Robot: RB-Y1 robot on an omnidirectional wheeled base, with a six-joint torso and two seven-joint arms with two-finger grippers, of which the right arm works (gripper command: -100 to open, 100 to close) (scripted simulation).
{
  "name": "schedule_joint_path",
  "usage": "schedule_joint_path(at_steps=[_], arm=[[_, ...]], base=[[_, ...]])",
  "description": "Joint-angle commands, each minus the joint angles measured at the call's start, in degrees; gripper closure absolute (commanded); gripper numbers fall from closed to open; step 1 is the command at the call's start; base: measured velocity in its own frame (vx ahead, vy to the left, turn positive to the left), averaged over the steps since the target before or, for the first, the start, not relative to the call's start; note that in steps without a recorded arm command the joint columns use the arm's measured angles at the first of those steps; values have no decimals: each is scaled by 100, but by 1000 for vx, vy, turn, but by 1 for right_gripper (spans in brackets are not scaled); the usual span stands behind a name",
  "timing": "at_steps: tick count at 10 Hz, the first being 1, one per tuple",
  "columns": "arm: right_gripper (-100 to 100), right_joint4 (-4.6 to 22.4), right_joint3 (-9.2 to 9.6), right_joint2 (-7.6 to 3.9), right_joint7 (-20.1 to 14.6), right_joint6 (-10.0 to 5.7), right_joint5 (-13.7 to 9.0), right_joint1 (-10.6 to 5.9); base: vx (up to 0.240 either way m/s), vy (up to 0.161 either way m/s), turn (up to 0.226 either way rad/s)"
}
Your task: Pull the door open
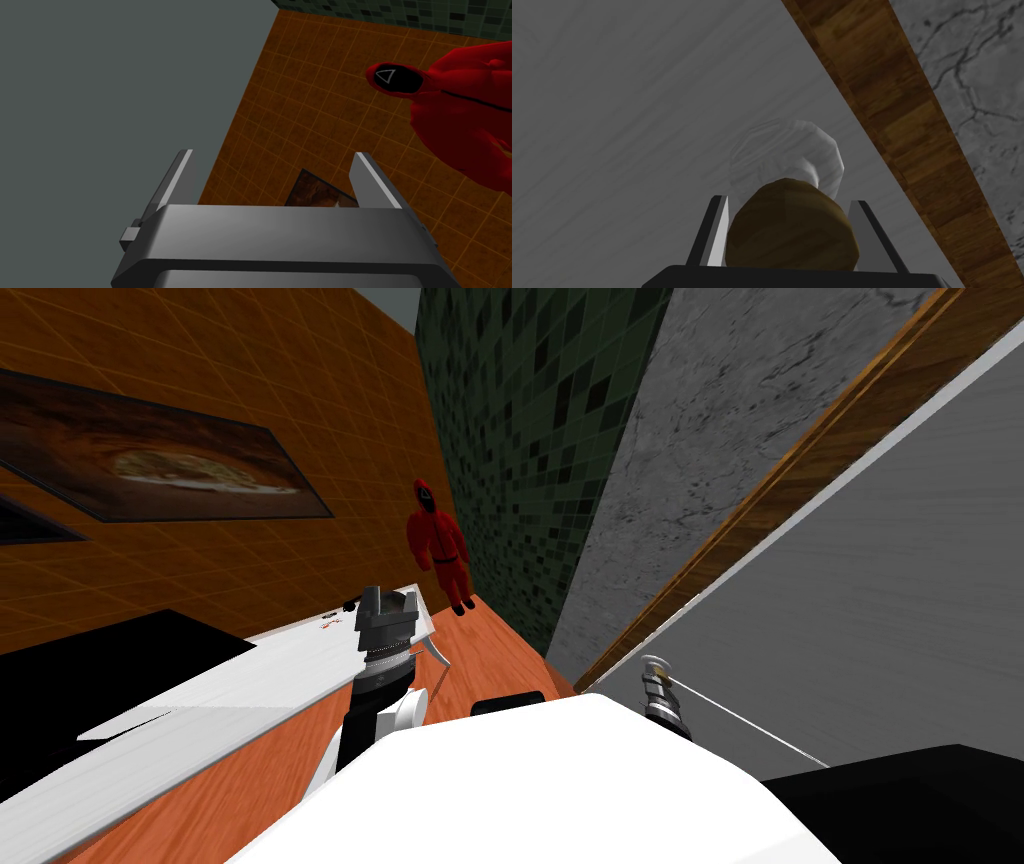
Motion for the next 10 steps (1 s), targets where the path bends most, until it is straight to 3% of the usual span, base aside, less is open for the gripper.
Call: schedule_joint_path(at_steps=[1,10], arm=[[100,-12,11,20,-286,25,-3,-13],[100,-105,81,81,-1505,107,11,-116]], base=[[-31,-2,-6],[-28,1,-5]])
